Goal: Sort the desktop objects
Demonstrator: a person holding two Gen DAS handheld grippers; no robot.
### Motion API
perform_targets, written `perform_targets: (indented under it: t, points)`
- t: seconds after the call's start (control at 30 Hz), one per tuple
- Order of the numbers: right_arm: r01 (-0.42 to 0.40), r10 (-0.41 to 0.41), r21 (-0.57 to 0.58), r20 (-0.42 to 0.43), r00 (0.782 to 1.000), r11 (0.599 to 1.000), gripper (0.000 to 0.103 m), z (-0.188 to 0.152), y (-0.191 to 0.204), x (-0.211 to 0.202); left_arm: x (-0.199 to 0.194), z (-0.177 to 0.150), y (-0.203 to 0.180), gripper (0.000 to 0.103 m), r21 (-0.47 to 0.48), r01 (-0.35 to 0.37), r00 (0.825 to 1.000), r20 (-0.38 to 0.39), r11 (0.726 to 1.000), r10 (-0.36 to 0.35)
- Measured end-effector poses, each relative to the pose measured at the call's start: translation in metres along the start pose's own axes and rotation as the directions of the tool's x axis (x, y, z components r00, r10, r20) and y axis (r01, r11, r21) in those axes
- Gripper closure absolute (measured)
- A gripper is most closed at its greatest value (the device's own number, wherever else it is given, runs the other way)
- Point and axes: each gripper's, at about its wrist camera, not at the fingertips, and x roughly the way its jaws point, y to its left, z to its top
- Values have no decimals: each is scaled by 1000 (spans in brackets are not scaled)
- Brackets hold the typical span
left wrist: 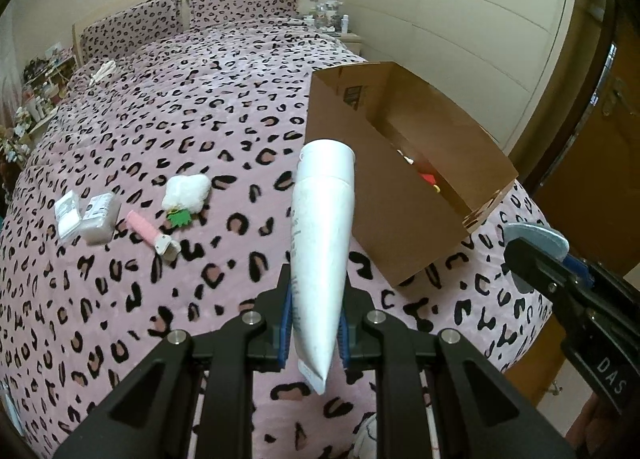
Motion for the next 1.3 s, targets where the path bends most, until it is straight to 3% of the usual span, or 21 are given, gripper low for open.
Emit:
perform_targets:
  t: [0.53, 1.3]
  points:
    - [25, -25, 32, 11, 1000, 999, 76, 10, -24, 4, 20, 23, -17, 85, 45, 29, 1000, -13, 999, -28]
    - [44, -48, 50, 78, 996, 998, 76, 67, -50, 24, 43, 119, -41, 85, 96, 210, 978, -6, 973, -210]
